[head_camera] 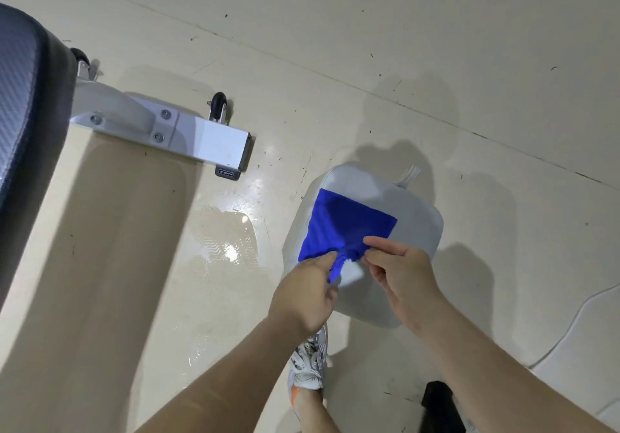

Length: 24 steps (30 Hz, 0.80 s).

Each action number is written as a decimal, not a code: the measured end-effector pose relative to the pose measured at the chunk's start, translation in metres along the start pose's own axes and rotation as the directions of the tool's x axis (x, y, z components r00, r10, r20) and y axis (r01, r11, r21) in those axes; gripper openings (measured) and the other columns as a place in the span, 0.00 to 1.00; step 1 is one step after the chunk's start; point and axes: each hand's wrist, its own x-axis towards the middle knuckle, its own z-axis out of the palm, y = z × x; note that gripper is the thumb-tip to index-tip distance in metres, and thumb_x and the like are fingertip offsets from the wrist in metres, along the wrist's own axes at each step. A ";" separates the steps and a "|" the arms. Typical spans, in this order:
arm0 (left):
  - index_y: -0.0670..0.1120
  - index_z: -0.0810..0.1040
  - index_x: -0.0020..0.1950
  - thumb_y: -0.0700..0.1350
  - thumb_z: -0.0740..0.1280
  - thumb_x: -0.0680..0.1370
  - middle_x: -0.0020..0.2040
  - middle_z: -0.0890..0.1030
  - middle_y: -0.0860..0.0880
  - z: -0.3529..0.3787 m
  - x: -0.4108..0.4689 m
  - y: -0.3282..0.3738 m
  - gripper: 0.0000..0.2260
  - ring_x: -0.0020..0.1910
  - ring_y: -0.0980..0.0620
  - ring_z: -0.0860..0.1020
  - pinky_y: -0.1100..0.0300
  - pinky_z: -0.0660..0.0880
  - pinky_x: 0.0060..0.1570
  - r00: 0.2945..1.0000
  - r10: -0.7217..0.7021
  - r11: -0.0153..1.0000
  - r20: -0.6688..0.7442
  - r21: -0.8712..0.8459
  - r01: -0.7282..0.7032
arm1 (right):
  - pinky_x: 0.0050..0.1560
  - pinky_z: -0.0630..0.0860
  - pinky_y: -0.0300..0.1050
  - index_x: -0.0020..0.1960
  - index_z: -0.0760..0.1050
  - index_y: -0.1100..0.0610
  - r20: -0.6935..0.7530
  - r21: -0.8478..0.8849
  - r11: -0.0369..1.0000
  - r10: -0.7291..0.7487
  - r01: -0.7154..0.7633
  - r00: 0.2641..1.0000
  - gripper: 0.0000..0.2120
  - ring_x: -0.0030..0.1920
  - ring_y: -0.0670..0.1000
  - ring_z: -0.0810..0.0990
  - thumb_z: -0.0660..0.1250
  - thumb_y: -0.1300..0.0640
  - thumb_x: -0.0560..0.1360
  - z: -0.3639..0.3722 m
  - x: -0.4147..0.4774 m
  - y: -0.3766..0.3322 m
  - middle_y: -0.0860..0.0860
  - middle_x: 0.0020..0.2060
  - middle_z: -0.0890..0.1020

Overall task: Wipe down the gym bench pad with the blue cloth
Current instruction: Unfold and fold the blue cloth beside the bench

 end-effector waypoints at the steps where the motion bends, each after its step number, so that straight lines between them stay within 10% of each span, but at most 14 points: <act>1: 0.51 0.74 0.63 0.44 0.62 0.74 0.57 0.81 0.51 -0.005 -0.001 0.008 0.17 0.56 0.49 0.78 0.57 0.74 0.58 0.996 -0.064 0.972 -0.064 -0.230 0.048 | 0.48 0.77 0.42 0.46 0.81 0.61 0.006 0.025 1.000 0.007 -0.007 1.000 0.10 0.37 0.51 0.78 0.67 0.74 0.72 0.002 -0.005 -0.007 0.57 0.37 0.82; 3: 0.50 0.80 0.53 0.43 0.66 0.76 0.45 0.83 0.51 -0.008 -0.001 0.018 0.07 0.46 0.52 0.80 0.63 0.75 0.51 0.976 -0.180 0.872 -0.118 -0.478 0.103 | 0.52 0.77 0.45 0.45 0.81 0.62 0.016 0.040 0.999 0.033 -0.034 0.999 0.10 0.41 0.54 0.78 0.67 0.75 0.71 0.005 -0.014 -0.011 0.58 0.38 0.82; 7: 0.44 0.81 0.40 0.40 0.66 0.76 0.36 0.80 0.44 -0.028 -0.003 0.034 0.06 0.34 0.54 0.74 0.60 0.73 0.40 0.979 -0.113 0.896 -0.168 -0.442 0.028 | 0.45 0.75 0.41 0.47 0.81 0.65 0.082 0.055 0.997 0.046 -0.051 0.996 0.09 0.40 0.53 0.77 0.67 0.74 0.71 0.009 -0.035 -0.026 0.58 0.36 0.82; 13: 0.44 0.84 0.38 0.31 0.69 0.71 0.37 0.84 0.43 -0.072 -0.028 0.050 0.10 0.36 0.53 0.79 0.62 0.77 0.41 0.956 -0.252 0.676 -0.147 -0.734 0.065 | 0.41 0.75 0.32 0.40 0.84 0.50 0.328 -0.428 0.826 -0.237 0.368 0.914 0.10 0.36 0.44 0.81 0.74 0.65 0.70 0.018 -0.062 -0.060 0.47 0.32 0.85; 18: 0.44 0.83 0.41 0.29 0.67 0.72 0.33 0.83 0.50 -0.115 -0.061 0.061 0.11 0.32 0.60 0.79 0.72 0.74 0.36 0.916 -0.354 0.500 -0.187 -0.866 0.017 | 0.37 0.73 0.38 0.34 0.82 0.50 0.390 -0.457 0.716 -0.372 0.528 0.842 0.12 0.32 0.47 0.78 0.71 0.64 0.73 0.038 -0.082 -0.094 0.51 0.30 0.82; 24: 0.43 0.81 0.30 0.39 0.68 0.69 0.26 0.71 0.51 -0.137 -0.092 0.028 0.07 0.28 0.53 0.66 0.66 0.63 0.26 0.896 -0.416 0.774 -0.156 -0.577 0.259 | 0.40 0.75 0.45 0.43 0.77 0.58 0.196 -0.371 0.825 -0.378 0.426 0.905 0.07 0.36 0.50 0.74 0.64 0.59 0.79 0.065 -0.097 -0.119 0.51 0.35 0.78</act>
